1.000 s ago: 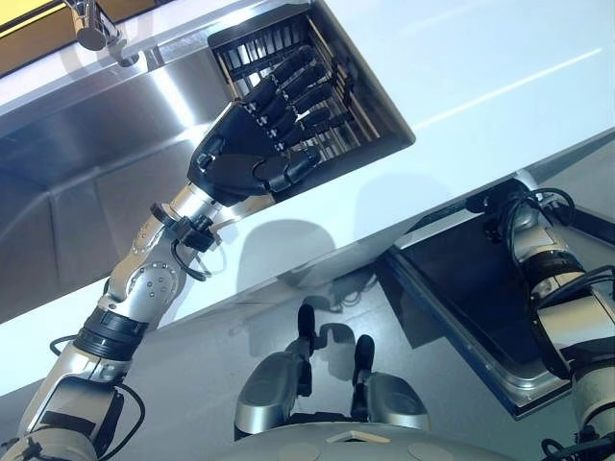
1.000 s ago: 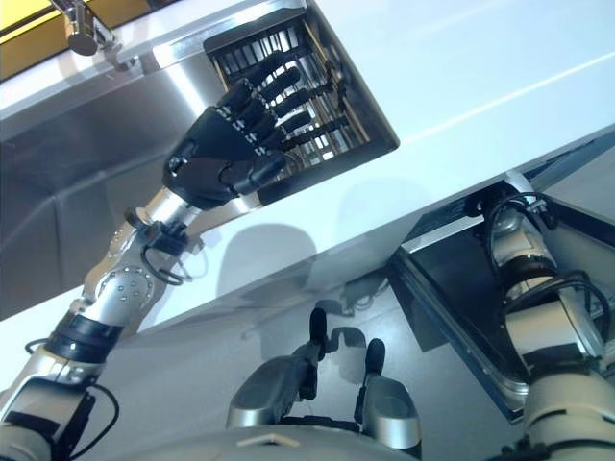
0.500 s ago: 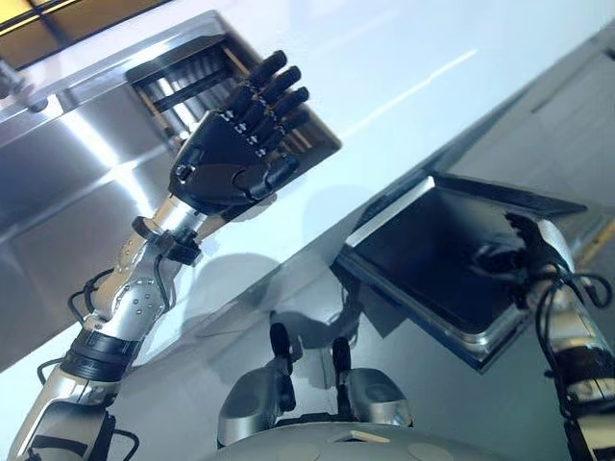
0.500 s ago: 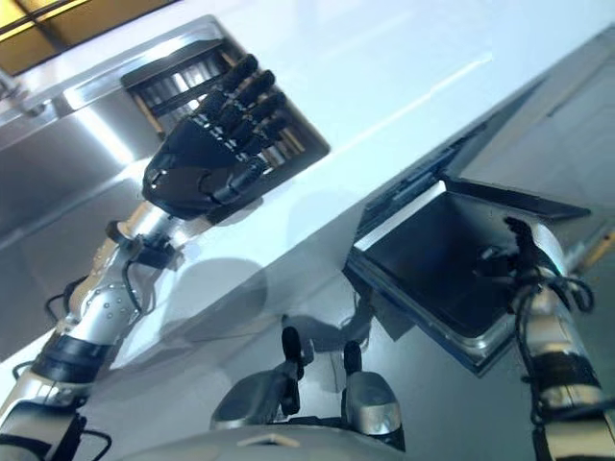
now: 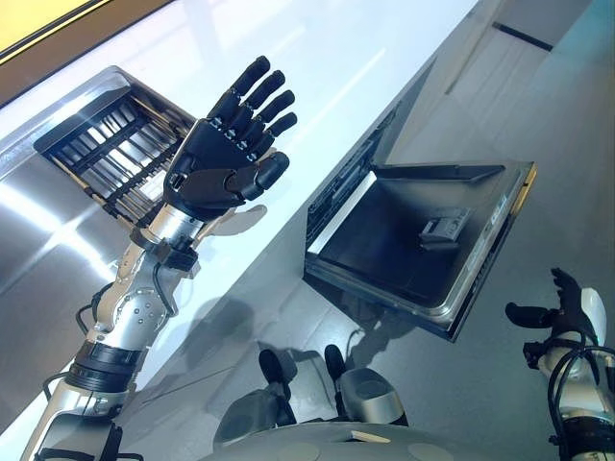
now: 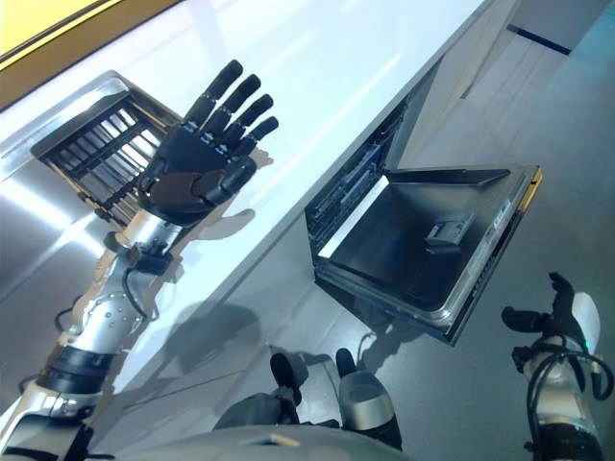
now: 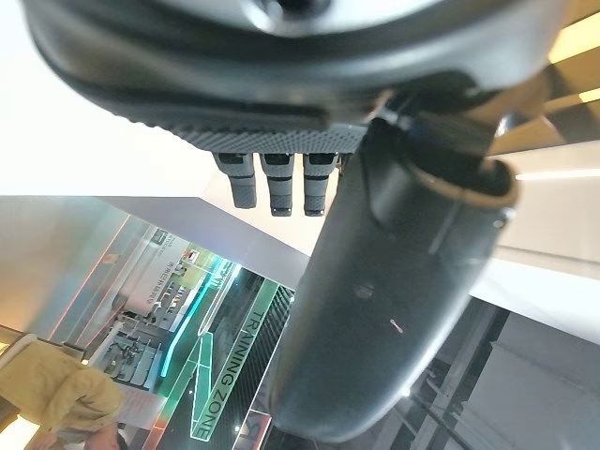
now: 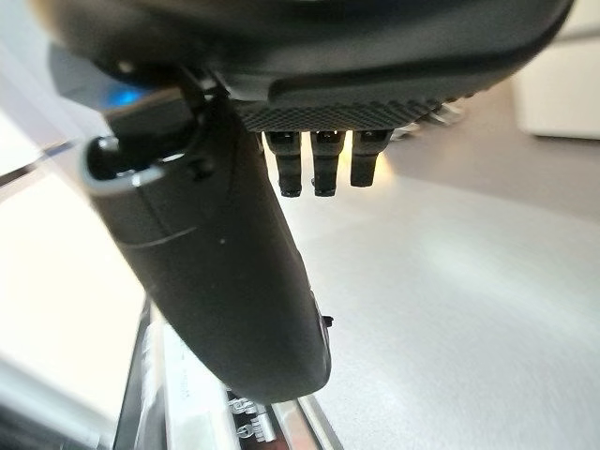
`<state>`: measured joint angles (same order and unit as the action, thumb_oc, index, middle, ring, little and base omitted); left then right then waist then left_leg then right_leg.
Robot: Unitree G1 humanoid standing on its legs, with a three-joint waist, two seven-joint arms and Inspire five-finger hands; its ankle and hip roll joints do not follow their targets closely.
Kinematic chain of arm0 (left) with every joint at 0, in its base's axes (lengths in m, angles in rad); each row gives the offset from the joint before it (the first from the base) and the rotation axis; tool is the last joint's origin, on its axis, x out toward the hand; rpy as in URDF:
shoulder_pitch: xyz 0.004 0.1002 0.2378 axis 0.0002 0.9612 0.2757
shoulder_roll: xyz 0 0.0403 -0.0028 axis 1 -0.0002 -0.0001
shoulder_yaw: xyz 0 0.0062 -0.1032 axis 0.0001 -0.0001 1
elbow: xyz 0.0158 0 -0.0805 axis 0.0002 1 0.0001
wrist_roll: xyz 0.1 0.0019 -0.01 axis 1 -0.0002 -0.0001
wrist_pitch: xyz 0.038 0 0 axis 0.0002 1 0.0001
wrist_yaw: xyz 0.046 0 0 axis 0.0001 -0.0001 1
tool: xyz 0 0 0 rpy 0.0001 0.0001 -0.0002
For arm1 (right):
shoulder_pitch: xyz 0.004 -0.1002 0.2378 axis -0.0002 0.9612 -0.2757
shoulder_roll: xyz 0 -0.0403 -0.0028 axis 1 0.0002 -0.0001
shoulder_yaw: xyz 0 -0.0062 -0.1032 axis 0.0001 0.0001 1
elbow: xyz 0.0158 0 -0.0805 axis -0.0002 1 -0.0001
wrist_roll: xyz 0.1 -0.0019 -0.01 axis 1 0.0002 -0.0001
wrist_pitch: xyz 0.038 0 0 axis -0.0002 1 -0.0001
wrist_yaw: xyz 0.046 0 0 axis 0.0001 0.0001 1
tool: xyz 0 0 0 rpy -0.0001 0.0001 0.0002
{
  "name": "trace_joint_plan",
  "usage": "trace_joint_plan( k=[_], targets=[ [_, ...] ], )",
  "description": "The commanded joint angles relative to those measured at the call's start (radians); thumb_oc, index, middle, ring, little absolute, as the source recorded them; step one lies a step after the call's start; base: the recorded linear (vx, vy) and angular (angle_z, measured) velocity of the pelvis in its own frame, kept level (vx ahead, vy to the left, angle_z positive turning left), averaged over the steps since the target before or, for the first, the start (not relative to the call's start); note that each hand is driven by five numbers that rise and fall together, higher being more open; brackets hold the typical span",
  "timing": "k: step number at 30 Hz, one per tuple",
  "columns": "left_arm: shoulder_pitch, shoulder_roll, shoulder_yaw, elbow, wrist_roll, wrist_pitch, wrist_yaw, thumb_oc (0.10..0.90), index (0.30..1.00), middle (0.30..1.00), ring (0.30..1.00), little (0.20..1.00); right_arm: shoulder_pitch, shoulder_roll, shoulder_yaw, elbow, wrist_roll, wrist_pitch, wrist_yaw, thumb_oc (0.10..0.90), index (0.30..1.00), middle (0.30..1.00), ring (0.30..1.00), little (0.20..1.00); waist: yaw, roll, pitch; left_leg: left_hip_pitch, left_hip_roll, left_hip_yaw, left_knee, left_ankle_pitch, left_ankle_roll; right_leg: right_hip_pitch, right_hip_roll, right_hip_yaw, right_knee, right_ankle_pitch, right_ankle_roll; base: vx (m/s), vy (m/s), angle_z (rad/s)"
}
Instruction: Pick up plates and place into dishwasher.
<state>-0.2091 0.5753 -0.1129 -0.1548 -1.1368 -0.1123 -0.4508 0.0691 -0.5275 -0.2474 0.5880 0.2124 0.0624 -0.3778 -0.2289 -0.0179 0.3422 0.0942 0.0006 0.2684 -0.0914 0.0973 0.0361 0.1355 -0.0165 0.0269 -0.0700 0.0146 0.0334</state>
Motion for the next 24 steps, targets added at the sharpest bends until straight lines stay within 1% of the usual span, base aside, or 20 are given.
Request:
trace_joint_plan(
  k=[1, 2, 3, 4, 5, 6, 8, 10, 12, 14, 15, 16, 19, 20, 21, 22, 24],
  targets=[
    [-0.049, -0.051, 0.022, -0.027, -0.011, -0.061, -0.018, 0.8, 0.9, 0.9, 0.9, 0.9, -0.057, -0.047, -0.059, 0.063, 0.433, -0.108, 0.035, 0.8, 0.9, 0.9, 0.9, 0.9, 0.023, 0.041, -0.072, 0.073, -0.012, -0.007, 0.036, -0.156, 0.007, -0.092, 0.041, -0.065, 0.117, -0.022, 0.055, 0.02, -0.05, -0.05],
    [-0.05, -0.05, 0.022, -0.024, -0.013, -0.059, -0.02, 0.8, 0.9, 0.9, 0.9, 0.9, -0.064, -0.039, -0.067, 0.089, 0.446, -0.121, 0.062, 0.8, 0.9, 0.9, 0.9, 0.9, 0.025, 0.041, -0.074, 0.07, -0.012, -0.006, 0.037, -0.153, 0.005, -0.094, 0.041, -0.065, 0.115, -0.018, 0.054, 0.02, -0.055, -0.01],
    [-0.057, -0.048, 0.02, -0.019, -0.017, -0.048, -0.023, 0.8, 0.9, 0.9, 0.9, 0.9, -0.085, -0.019, -0.089, 0.158, 0.591, -0.149, 0.158, 0.8, 0.9, 0.9, 0.9, 0.9, 0.033, 0.044, -0.075, 0.068, -0.011, -0.009, 0.038, -0.154, 0.004, -0.093, 0.04, -0.069, 0.112, -0.017, 0.052, 0.04, -0.113, 0.02],
    [-0.066, -0.041, 0.012, -0.023, -0.025, -0.021, -0.018, 0.8, 0.9, 0.9, 0.9, 0.9, -0.13, 0.028, -0.111, 0.264, 0.924, -0.18, 0.358, 0.8, 0.9, 0.9, 0.9, 0.9, 0.05, 0.052, -0.075, 0.067, -0.012, -0.026, 0.044, -0.158, 0.006, -0.084, 0.039, -0.075, 0.111, -0.024, 0.046, 0.05, -0.122, 0.03],
    [-0.067, -0.038, 0.011, -0.02, -0.028, -0.016, -0.021, 0.8, 0.9, 0.9, 0.9, 0.9, -0.137, 0.038, -0.116, 0.287, 0.982, -0.183, 0.405, 0.8, 0.9, 0.9, 0.9, 0.9, 0.055, 0.055, -0.077, 0.064, -0.011, -0.028, 0.047, -0.158, 0.006, -0.084, 0.039, -0.076, 0.111, -0.024, 0.045, 0.06, -0.132, 0.05],
    [-0.07, -0.034, 0.009, -0.018, -0.037, -0.003, -0.026, 0.8, 0.9, 0.9, 0.9, 0.9, -0.149, 0.054, -0.12, 0.34, 1.083, -0.184, 0.482, 0.8, 0.9, 0.9, 0.9, 0.9, 0.065, 0.062, -0.08, 0.06, -0.011, -0.036, 0.052, -0.158, 0.005, -0.084, 0.038, -0.079, 0.112, -0.024, 0.044, 0.04, -0.089, 0.04],
    [-0.076, -0.027, 0.004, -0.026, -0.044, 0.017, -0.019, 0.8, 0.9, 0.9, 0.9, 0.9, -0.171, 0.072, -0.122, 0.406, 1.186, -0.196, 0.568, 0.8, 0.9, 0.9, 0.9, 0.9, 0.08, 0.075, -0.08, 0.052, -0.012, -0.052, 0.062, -0.159, 0.005, -0.084, 0.036, -0.084, 0.115, -0.028, 0.041, 0.04, -0.102, 0.04],
    [-0.081, -0.022, 0.003, -0.03, -0.051, 0.029, -0.021, 0.8, 0.9, 0.9, 0.9, 0.9, -0.187, 0.069, -0.126, 0.451, 1.242, -0.219, 0.613, 0.8, 0.9, 0.9, 0.9, 0.9, 0.091, 0.088, -0.079, 0.045, -0.012, -0.062, 0.07, -0.159, 0.003, -0.085, 0.033, -0.088, 0.116, -0.029, 0.039, 0.02, -0.08, 0.05],
    [-0.086, -0.027, 0.0, -0.04, -0.046, 0.038, -0.012, 0.8, 0.9, 0.9, 0.9, 0.9, -0.199, 0.062, -0.125, 0.472, 1.266, -0.222, 0.639, 0.8, 0.9, 0.9, 0.9, 0.9, 0.096, 0.1, -0.074, 0.035, -0.013, -0.071, 0.082, -0.159, -0.001, -0.086, 0.031, -0.09, 0.117, -0.03, 0.036, 0.01, -0.046, 0.1],
    [-0.092, -0.031, -0.011, -0.052, -0.06, 0.026, -0.002, 0.8, 0.9, 0.9, 0.9, 0.9, -0.221, 0.049, -0.117, 0.482, 1.304, -0.192, 0.67, 0.8, 0.9, 0.9, 0.9, 0.9, 0.102, 0.127, -0.06, 0.019, -0.018, -0.085, 0.1, -0.158, -0.006, -0.09, 0.024, -0.096, 0.116, -0.033, 0.03, -0.01, 0.028, 0.18],
    [-0.1, -0.042, -0.015, -0.057, -0.072, 0.016, 0.0, 0.8, 0.9, 0.9, 0.9, 0.9, -0.247, 0.047, -0.099, 0.495, 1.319, -0.161, 0.735, 0.8, 0.9, 0.9, 0.9, 0.9, 0.108, 0.152, -0.044, 0.005, -0.024, -0.097, 0.109, -0.156, -0.01, -0.095, 0.016, -0.1, 0.116, -0.032, 0.025, -0.04, 0.052, 0.24],
    [-0.1, -0.038, -0.018, -0.056, -0.083, 0.009, -0.003, 0.8, 0.9, 0.9, 0.9, 0.9, -0.261, 0.054, -0.077, 0.494, 1.335, -0.151, 0.789, 0.8, 0.9, 0.9, 0.9, 0.9, 0.112, 0.161, -0.038, -0.002, -0.027, -0.102, 0.11, -0.154, -0.011, -0.098, 0.013, -0.104, 0.114, -0.031, 0.024, -0.03, 0.036, 0.28],
    [-0.091, -0.051, -0.022, -0.066, -0.068, 0.002, -0.01, 0.8, 0.9, 0.9, 0.9, 0.9, -0.277, 0.082, -0.015, 0.468, 1.304, -0.137, 0.929, 0.8, 0.9, 0.9, 0.9, 0.9, 0.12, 0.174, -0.024, -0.013, -0.032, -0.11, 0.107, -0.144, -0.014, -0.105, 0.007, -0.11, 0.11, -0.027, 0.022, -0.02, 0.01, 0.16],
    [-0.085, -0.056, -0.025, -0.076, -0.053, -0.004, -0.011, 0.8, 0.9, 0.9, 0.9, 0.9, -0.282, 0.096, 0.021, 0.438, 1.287, -0.134, 1.003, 0.8, 0.9, 0.9, 0.9, 0.9, 0.123, 0.178, -0.018, -0.017, -0.034, -0.116, 0.104, -0.139, -0.014, -0.11, 0.006, -0.111, 0.111, -0.026, 0.02, -0.04, 0.015, 0.04],
    [-0.079, -0.057, -0.028, -0.084, -0.048, -0.011, -0.017, 0.8, 0.9, 0.9, 0.9, 0.9, -0.288, 0.111, 0.073, 0.387, 1.291, -0.137, 1.082, 0.8, 0.9, 0.9, 0.9, 0.9, 0.126, 0.181, -0.011, -0.023, -0.036, -0.121, 0.099, -0.133, -0.012, -0.118, 0.004, -0.114, 0.116, -0.027, 0.019, -0.06, 0.015, 0.06],
    [-0.077, -0.061, -0.03, -0.085, -0.048, -0.013, -0.022, 0.8, 0.9, 0.9, 0.9, 0.9, -0.29, 0.116, 0.102, 0.36, 1.293, -0.144, 1.12, 0.8, 0.9, 0.9, 0.9, 0.9, 0.13, 0.183, -0.007, -0.026, -0.037, -0.123, 0.097, -0.13, -0.012, -0.121, 0.003, -0.117, 0.117, -0.027, 0.018, -0.06, 0.012, 0.04],
    [-0.068, -0.069, -0.03, -0.081, -0.042, -0.021, -0.041, 0.8, 0.9, 0.9, 0.9, 0.9, -0.292, 0.127, 0.183, 0.275, 1.284, -0.19, 1.2, 0.8, 0.9, 0.9, 0.9, 0.9, 0.135, 0.184, 0.003, -0.038, -0.038, -0.127, 0.094, -0.123, -0.012, -0.135, -0.001, -0.124, 0.124, -0.026, 0.016, -0.07, -0.003, 0.01]
  ],
)
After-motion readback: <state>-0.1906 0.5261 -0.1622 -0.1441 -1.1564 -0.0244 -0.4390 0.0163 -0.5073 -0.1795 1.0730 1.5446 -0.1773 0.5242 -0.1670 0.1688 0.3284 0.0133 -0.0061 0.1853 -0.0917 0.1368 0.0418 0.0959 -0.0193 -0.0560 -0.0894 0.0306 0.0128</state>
